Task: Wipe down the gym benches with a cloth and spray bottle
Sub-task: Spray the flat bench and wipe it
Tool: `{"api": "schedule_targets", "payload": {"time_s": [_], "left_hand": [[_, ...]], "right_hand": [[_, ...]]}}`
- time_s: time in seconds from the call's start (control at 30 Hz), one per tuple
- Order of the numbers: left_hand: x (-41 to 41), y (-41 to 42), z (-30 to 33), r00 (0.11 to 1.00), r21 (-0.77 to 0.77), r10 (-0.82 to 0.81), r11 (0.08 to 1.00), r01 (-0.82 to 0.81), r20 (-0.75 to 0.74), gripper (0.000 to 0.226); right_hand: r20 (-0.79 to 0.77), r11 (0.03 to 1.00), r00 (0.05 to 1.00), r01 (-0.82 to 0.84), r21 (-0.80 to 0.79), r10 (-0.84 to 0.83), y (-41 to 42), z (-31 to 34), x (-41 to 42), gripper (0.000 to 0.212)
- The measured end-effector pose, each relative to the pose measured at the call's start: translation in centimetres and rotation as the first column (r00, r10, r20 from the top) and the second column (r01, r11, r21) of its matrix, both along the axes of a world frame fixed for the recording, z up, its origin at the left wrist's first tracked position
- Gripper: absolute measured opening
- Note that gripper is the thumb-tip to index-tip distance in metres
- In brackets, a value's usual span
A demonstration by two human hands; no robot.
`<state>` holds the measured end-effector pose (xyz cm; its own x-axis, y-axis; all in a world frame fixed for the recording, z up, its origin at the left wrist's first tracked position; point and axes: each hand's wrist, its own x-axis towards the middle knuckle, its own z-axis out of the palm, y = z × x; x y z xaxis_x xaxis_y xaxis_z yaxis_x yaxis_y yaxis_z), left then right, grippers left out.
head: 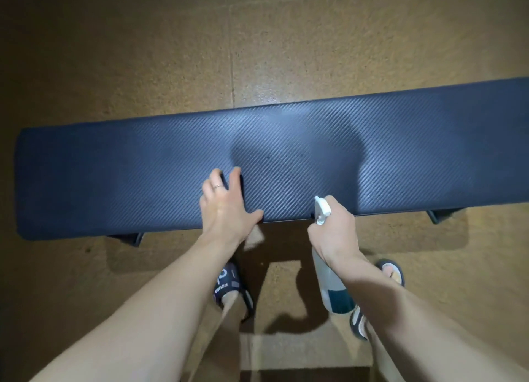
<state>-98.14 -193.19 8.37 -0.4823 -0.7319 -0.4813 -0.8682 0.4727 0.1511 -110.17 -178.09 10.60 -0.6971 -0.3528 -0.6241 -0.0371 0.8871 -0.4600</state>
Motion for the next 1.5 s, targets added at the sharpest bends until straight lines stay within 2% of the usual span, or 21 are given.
{"api": "schedule_targets", "payload": {"time_s": [0.17, 0.33, 0.43, 0.5, 0.57, 0.73, 0.87, 0.93, 1.03, 1.17, 1.3, 1.4, 1.5], "left_hand": [[-7.0, 6.2, -0.6, 1.0, 0.1, 0.005, 0.995, -0.005, -0.003, 0.1], [-9.3, 7.9, -1.4, 0.99, 0.059, 0.03, 0.998, -0.039, 0.141, 0.098], [-9.8, 7.8, -1.3, 0.983, 0.035, 0.039, 0.998, -0.046, 0.179, 0.094], [-10.8, 8.4, -1.0, 0.987, -0.016, -0.024, 1.0, 0.027, 0.16, 0.09], [-12.5, 9.5, -0.6, 0.981, -0.05, -0.162, 0.985, 0.168, 0.11, 0.09], [-19.4, 13.8, -0.5, 0.953, 0.012, -0.302, 0.953, 0.302, 0.006, 0.089], [-22.7, 17.1, -1.2, 0.914, 0.056, -0.393, 0.919, 0.389, 0.096, 0.085], [-23.2, 17.7, -1.6, 0.909, 0.051, -0.388, 0.922, 0.385, 0.153, 0.087], [-23.6, 17.7, -1.4, 0.924, 0.087, -0.346, 0.938, 0.336, 0.163, 0.089], [-24.8, 17.4, -0.2, 0.925, 0.178, -0.296, 0.95, 0.258, 0.237, 0.087], [-27.4, 18.6, 2.0, 0.9, 0.212, -0.337, 0.935, 0.284, 0.278, 0.089], [-30.4, 21.0, 4.6, 0.899, 0.22, -0.386, 0.914, 0.342, 0.205, 0.095], [-33.6, 23.9, 7.9, 0.897, 0.284, -0.434, 0.874, 0.395, 0.086, 0.097]], "right_hand": [[-0.04, 0.996, 0.995, 0.089, -0.006, -0.09, 4.6, 0.0, -4.5, 0.037], [-0.029, 0.994, 0.994, 0.104, 0.019, -0.103, 8.8, 0.2, -8.6, 0.031], [-0.041, 0.984, 0.983, 0.178, 0.006, -0.178, 10.9, -0.1, -11.2, 0.031], [-0.047, 0.968, 0.966, 0.252, -0.015, -0.253, 12.3, -0.3, -13.2, 0.032], [-0.053, 0.955, 0.953, 0.297, -0.01, -0.297, 13.7, -0.3, -15.2, 0.032], [-0.068, 0.95, 0.948, 0.312, 0.022, -0.31, 16.9, 0.2, -19.4, 0.03], [-0.063, 0.93, 0.928, 0.367, -0.003, -0.367, 20.1, 0.3, -22.0, 0.036], [-0.066, 0.923, 0.921, 0.386, 0.009, -0.384, 21.5, 0.3, -23.1, 0.03], [-0.084, 0.923, 0.921, 0.384, 0.031, -0.38, 23.3, 0.4, -24.6, 0.023], [-0.098, 0.896, 0.891, 0.445, -0.007, -0.443, 25.1, 0.7, -26.7, 0.03], [-0.072, 0.927, 0.924, 0.375, -0.021, -0.376, 26.2, 1.7, -28.4, 0.025], [-0.061, 0.952, 0.951, 0.301, -0.05, -0.303, 26.6, 3.5, -29.1, 0.033], [-0.057, 0.982, 0.983, 0.167, -0.09, -0.172, 27.4, 6.3, -29.4, 0.032]]}}
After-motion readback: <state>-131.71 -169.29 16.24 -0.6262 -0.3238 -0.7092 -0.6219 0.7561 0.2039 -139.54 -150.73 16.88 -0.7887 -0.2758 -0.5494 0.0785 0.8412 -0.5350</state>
